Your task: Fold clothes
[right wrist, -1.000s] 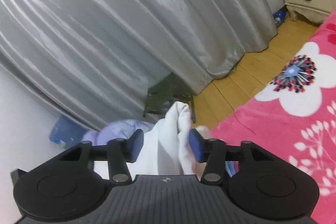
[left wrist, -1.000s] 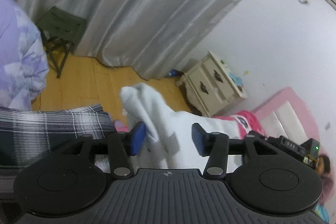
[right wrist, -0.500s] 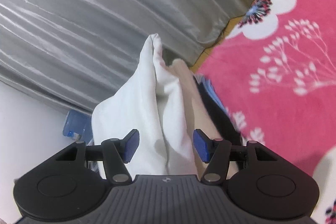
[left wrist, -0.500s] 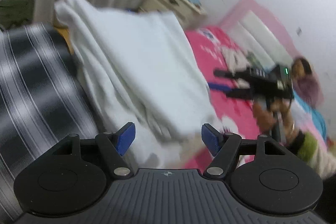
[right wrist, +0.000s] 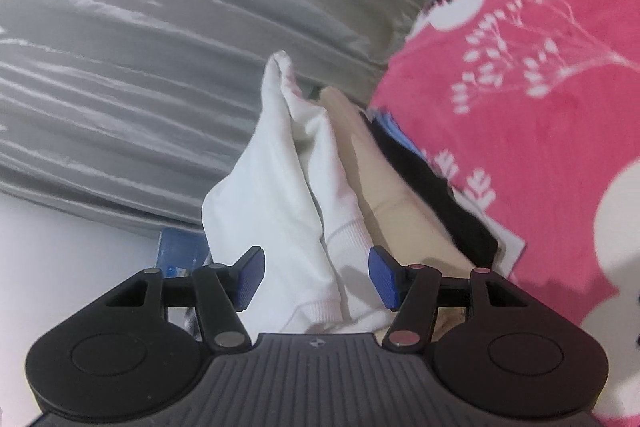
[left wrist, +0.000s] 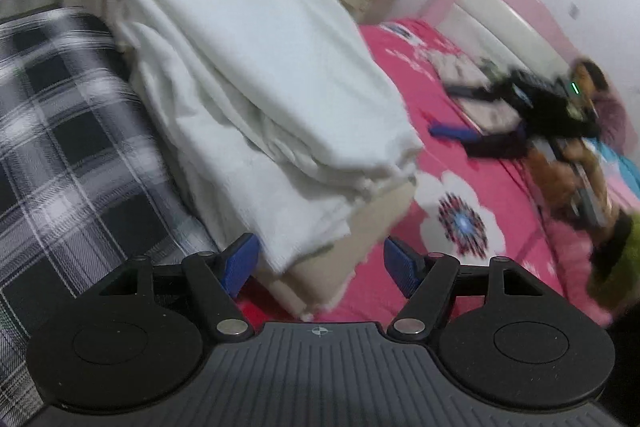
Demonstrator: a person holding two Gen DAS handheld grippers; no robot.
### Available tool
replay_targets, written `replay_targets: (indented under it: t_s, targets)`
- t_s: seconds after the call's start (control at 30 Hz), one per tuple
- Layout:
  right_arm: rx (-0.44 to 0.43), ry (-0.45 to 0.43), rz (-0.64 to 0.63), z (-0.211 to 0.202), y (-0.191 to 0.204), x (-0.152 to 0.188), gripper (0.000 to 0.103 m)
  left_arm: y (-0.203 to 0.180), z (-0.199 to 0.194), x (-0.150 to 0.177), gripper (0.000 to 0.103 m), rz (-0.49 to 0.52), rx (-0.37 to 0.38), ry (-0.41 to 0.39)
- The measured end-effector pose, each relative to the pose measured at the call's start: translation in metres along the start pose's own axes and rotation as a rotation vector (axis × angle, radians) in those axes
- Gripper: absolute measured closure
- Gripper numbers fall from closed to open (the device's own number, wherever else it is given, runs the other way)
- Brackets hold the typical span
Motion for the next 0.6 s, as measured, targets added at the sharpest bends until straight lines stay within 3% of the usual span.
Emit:
replay_targets:
  t_s: [0.3, 0.6]
  targets:
    - [-0.03, -0.001, 0.034, 0.011, -0.005, -0.01, 0.042, 0.001, -0.013, -0.031, 0.033, 0.012, -0.064, -0.093]
    - [0.024, 0.046, -0.017, 0.046, -0.01, -0.008, 0.042, 0.028, -0.002, -0.03, 0.033, -0.037, -0.101, -0.057]
Point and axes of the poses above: each gripper's, at about its wrist camera, not at the fingertips, and z roughly the way its jaws point, y to its left, x to its underside, the point moved 8 cm from there along z, roughly the way its jaws point, and after that the axes turned 1 degree about -z, right-handed, at the moved point
